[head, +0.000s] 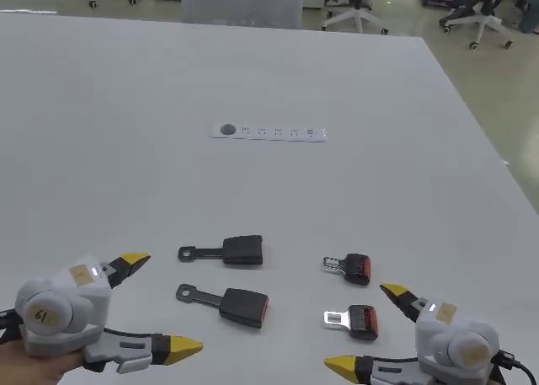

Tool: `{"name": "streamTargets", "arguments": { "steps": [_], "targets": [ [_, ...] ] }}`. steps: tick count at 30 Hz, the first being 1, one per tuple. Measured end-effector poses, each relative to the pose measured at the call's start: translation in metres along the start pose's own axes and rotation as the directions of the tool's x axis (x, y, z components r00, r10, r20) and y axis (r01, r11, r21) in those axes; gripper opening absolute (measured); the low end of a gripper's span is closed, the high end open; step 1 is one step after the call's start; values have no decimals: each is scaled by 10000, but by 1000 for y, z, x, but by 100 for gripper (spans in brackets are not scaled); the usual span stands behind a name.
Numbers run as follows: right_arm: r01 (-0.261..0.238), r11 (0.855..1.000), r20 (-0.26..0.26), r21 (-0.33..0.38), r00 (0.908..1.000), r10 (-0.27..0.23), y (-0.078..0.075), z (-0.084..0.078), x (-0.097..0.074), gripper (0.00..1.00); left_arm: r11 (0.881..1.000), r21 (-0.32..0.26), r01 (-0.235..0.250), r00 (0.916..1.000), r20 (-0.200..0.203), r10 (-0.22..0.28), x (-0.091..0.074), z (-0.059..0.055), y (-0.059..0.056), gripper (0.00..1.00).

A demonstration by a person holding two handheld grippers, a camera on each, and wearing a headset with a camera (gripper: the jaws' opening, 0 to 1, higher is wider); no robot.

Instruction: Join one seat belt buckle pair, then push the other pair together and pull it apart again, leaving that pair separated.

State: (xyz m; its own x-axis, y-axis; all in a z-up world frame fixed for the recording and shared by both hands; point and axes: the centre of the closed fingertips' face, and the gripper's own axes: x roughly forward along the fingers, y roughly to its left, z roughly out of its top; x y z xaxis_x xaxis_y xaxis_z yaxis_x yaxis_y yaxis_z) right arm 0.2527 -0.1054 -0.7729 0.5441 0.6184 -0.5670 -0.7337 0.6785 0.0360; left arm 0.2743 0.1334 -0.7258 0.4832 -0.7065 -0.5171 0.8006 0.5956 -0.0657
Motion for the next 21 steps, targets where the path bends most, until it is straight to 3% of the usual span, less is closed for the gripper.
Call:
{"name": "streamTargets", "arguments": {
  "steps": [21],
  "targets": [
    [-682, 9975, -548, -209, 9962, 670, -8, -16, -3, 91, 9984, 307, 474, 9979, -447, -460, 28, -3, -15, 99]
  ]
}}
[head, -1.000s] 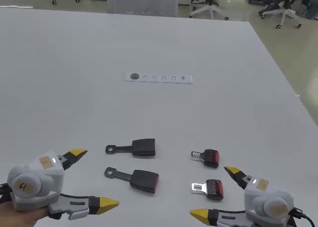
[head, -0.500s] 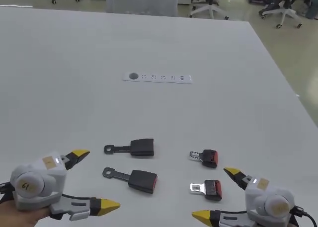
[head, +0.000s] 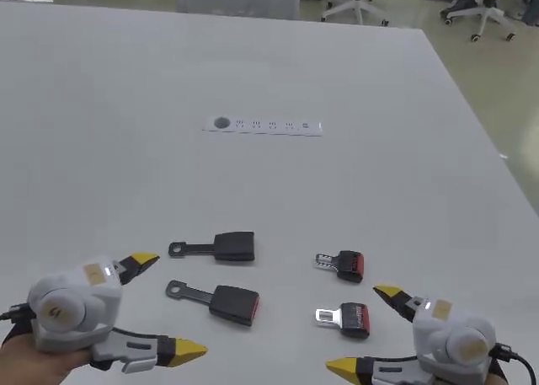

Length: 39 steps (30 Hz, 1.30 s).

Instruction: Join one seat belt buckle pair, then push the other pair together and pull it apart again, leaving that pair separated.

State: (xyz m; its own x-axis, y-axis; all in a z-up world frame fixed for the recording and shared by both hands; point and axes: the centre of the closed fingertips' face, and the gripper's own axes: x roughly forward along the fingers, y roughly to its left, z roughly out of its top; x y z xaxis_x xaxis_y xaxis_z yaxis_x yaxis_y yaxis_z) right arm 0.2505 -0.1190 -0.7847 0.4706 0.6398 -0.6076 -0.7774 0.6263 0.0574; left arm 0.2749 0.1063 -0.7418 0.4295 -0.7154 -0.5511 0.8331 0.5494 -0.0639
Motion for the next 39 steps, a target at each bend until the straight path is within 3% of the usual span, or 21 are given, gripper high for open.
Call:
{"name": "streamTargets", "arguments": {
  "steps": [22, 30, 39],
  "targets": [
    [-764, 9969, -557, -184, 9956, 753, -16, -15, 8, 85, 9965, 541, 641, 9948, -830, -595, 29, -7, -2, 96],
    [-1076, 9938, -812, -268, 9911, 1051, -20, -20, 12, 83, 9931, 724, 925, 9899, -1141, -839, 40, -9, 0, 95],
    [-1406, 9896, -1015, -295, 9854, 1370, -23, -27, 16, 78, 9834, 1134, 1415, 9791, -1629, -1221, 54, -16, -2, 91]
  ]
}}
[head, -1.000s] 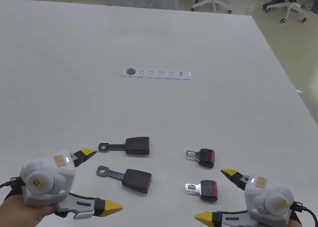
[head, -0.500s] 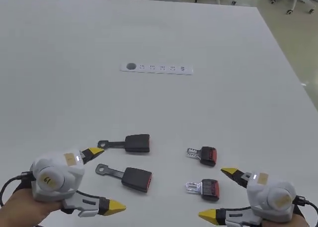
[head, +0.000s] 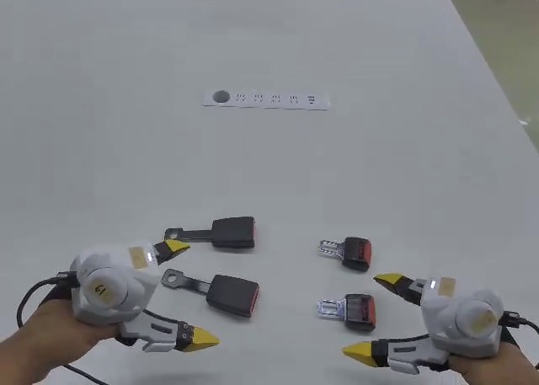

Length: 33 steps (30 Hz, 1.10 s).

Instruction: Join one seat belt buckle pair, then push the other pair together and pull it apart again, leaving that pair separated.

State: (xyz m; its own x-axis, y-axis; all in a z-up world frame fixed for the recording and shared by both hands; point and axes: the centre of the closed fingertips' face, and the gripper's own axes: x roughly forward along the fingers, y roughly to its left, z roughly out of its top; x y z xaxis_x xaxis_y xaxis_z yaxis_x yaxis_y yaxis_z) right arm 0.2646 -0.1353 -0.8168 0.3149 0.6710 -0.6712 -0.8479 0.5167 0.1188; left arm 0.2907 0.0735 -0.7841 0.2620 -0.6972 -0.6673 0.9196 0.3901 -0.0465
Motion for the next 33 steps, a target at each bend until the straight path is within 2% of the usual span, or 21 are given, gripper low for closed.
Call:
{"name": "streamTargets", "arguments": {
  "steps": [4, 10, 22, 24, 28, 31, 33],
  "targets": [
    [-200, 9998, -194, -85, 9996, 198, -1, -4, 1, 74, 9995, 206, 241, 9995, -215, -237, 9, -3, -1, 86],
    [-439, 9988, -438, -227, 9981, 429, -4, -8, 4, 71, 9976, 394, 568, 9976, -415, -551, 20, -4, -2, 85],
    [-969, 9940, -843, -513, 9922, 924, -6, -11, 10, 65, 9852, 1119, 1294, 9872, -1077, -1175, 43, -16, -4, 78],
    [-1113, 9922, -961, -567, 9898, 1056, -5, -13, 11, 62, 9778, 1497, 1464, 9837, -1267, -1279, 47, -19, -4, 76],
    [-1347, 9876, -1190, -805, 9850, 1247, -4, -15, 13, 59, 9647, 1881, 1841, 9748, -1606, -1547, 54, -24, -6, 71],
    [-1536, 9841, -1375, -888, 9805, 1406, -2, -16, 13, 54, 9582, 2138, 1903, 9709, -1852, -1516, 57, -28, -2, 69],
    [-1599, 9820, -1477, -1005, 9785, 1442, -2, -17, 14, 53, 9557, 2157, 2004, 9695, -1843, -1617, 58, -27, -3, 66]
  ]
}}
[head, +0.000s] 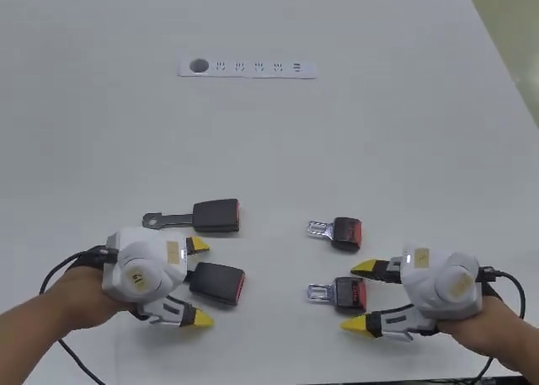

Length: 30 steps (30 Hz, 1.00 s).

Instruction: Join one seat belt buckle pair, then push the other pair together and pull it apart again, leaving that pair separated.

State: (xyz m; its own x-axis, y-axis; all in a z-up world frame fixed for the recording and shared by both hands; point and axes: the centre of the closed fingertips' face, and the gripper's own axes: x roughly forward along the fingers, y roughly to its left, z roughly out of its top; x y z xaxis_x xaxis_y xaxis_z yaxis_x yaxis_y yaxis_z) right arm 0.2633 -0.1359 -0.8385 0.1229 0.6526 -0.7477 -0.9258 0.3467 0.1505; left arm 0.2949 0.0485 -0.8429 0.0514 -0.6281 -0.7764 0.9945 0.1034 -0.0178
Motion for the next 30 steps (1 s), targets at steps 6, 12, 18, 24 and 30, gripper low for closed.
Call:
{"name": "streamTargets", "arguments": {
  "steps": [6, 12, 18, 24, 30],
  "targets": [
    [-78, 9996, -305, -266, 9995, 70, -2, -2, 1, 50, 9996, 237, 142, 9999, 56, -143, 2, 2, 2, 59],
    [-94, 9976, -488, -684, 9988, 60, -4, -2, 2, 41, 9985, 450, 316, 9995, 36, -318, 2, 3, 1, 48],
    [-81, 9966, -507, -817, 9987, 40, -7, -4, 1, 37, 9990, 431, 148, 9999, 66, -151, -2, 6, 5, 39],
    [-85, 9960, -469, -887, 9989, 43, -8, -3, 1, 36, 9998, 187, -74, 9999, 136, 71, -3, 5, 5, 38],
    [-77, 9958, -369, -916, 9993, 44, -7, 0, 4, 36, 9997, 232, -56, 10000, 56, 55, -3, 4, 5, 37]
  ]
}}
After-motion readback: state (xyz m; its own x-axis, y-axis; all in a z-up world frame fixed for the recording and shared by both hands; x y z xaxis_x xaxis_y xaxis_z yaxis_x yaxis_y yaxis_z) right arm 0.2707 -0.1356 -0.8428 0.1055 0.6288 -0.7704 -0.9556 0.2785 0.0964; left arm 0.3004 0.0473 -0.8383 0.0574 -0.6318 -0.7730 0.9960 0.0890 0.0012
